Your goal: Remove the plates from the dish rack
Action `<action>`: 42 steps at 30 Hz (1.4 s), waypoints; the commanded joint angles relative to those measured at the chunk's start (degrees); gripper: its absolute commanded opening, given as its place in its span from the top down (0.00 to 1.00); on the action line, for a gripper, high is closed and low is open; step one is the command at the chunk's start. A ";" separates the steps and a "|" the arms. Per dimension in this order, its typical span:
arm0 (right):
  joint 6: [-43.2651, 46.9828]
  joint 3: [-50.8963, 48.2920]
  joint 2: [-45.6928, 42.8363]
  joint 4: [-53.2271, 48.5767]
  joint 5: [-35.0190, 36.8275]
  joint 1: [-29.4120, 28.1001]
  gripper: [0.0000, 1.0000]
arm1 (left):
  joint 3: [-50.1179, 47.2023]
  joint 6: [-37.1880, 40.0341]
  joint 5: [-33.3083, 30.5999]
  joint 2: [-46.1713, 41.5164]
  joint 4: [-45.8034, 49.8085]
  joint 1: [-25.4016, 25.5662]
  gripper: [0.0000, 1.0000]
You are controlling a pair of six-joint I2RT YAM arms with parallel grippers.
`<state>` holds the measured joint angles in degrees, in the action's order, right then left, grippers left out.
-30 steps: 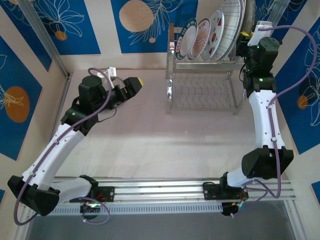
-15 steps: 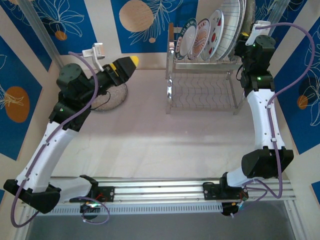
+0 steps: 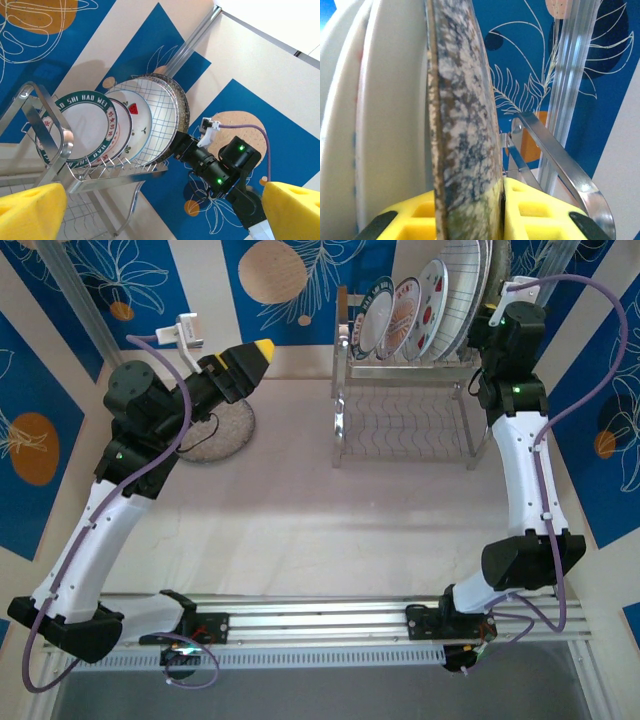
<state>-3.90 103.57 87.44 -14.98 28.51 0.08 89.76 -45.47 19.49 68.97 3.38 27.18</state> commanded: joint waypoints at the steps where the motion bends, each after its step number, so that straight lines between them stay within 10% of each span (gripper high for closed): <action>1: -0.01 6.06 -0.92 -0.97 0.79 -0.49 1.00 | 0.01 0.18 -0.18 -0.58 -2.74 0.51 0.00; 42: 5.28 41.04 9.07 -11.26 3.30 -0.16 1.00 | -2.92 -2.28 -0.11 -0.42 -4.78 0.56 0.00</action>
<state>-0.93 138.43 100.55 -41.23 33.67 -0.36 87.24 -47.59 19.46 68.99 0.84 27.20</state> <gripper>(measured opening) 0.167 0.997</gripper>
